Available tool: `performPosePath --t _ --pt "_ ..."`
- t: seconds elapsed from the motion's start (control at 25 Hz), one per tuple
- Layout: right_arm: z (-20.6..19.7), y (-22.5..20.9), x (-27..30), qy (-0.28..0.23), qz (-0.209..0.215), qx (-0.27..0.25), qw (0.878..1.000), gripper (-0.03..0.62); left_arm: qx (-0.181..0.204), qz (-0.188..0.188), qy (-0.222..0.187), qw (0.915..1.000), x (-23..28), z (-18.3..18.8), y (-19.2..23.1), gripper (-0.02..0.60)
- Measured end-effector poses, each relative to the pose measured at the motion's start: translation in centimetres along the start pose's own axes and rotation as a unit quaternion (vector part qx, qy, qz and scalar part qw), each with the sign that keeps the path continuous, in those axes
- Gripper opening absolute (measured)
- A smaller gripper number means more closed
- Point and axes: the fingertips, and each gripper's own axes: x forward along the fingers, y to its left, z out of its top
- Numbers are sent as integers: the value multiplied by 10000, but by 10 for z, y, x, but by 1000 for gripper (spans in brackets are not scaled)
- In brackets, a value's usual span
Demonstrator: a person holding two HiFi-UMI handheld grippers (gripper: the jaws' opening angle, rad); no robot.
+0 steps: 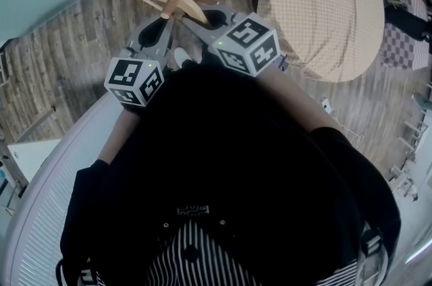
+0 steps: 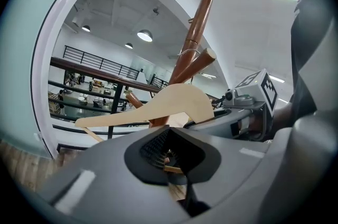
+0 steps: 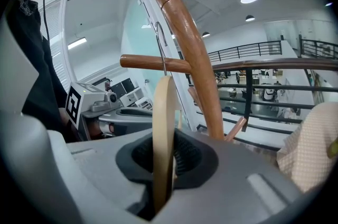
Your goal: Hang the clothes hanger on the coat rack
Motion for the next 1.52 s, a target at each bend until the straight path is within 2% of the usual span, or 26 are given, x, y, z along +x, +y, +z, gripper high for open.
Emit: performPosePath --t 0.24,0.4,0.64,1.08,1.36,1.44,1.52 --pt "-14 -10 10 232 -5 31 9997 35 -9 21 36 10000 1 -1 4 3" --pt "-23 -17 14 351 -126 -63 9993 35 -34 44 37 10000 1 -3 4 3" --pt "-38 -34 20 530 -292 92 9981 37 -99 58 95 9999 5 -3 9 3" --pt "-36 -47 23 341 -723 1 9968 37 -87 56 16 9999 4 1 5 3" --pt "-38 -44 18 262 -822 8 9963 43 -106 46 -6 9999 -2 0 1 3" --pt "-38 -40 17 220 -853 -22 9961 74 -98 49 -23 9999 -5 -1 1 3" --pt "-39 -36 15 164 -889 -51 9959 77 -51 66 -39 10000 -8 -1 2 3"
